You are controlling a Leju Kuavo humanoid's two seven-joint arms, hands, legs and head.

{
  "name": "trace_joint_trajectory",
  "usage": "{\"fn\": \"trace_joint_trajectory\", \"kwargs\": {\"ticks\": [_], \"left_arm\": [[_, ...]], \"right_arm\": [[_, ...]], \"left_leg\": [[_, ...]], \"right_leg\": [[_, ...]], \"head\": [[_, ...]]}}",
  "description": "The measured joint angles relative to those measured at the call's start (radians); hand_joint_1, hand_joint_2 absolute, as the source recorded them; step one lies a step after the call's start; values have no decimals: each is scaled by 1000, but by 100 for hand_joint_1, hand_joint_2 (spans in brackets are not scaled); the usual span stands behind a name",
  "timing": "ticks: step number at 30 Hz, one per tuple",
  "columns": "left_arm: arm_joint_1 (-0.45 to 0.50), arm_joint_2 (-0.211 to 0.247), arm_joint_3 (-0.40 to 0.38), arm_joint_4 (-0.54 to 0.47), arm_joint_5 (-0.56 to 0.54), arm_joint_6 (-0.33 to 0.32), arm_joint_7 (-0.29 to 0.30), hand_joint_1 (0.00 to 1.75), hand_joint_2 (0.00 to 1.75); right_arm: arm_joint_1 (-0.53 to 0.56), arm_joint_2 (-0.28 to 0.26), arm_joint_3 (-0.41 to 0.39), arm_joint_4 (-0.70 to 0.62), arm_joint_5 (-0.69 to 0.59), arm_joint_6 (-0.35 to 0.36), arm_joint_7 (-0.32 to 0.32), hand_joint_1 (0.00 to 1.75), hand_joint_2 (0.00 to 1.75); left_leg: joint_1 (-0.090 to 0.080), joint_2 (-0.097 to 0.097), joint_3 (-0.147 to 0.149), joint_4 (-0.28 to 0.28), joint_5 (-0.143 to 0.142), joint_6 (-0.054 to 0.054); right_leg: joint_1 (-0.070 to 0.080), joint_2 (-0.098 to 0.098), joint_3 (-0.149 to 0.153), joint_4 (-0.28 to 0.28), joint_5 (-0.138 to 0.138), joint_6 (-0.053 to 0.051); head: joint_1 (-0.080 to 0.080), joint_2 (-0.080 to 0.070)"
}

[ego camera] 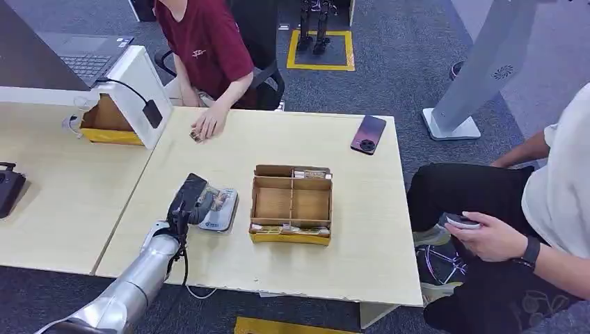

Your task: Pass the card to the sensor for recognition and then transmit it.

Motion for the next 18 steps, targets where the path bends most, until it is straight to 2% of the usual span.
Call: {"fn": "trace_joint_trajectory", "kwargs": {"ticks": [8,15,18], "left_arm": [[-14,-1,0,47,-71,83,12,175,175],[-22,-2,-35,93,-261,231,98,175,175],[-24,-2,-49,109,-315,261,125,175,175]], "right_arm": [[-1,0,0,0,8,-2,-11,0,175],[-3,0,0,0,26,0,-11,0,175],[-3,1,0,0,36,1,-11,0,175]], "left_leg": [[0,0,0,0,0,0],[0,0,1,0,0,0],[0,0,1,0,0,0]], "right_leg": [[0,0,0,0,0,0],[0,0,1,0,0,0],[0,0,1,0,0,0]], "head": [[0,0],[0,0],[0,0]]}}
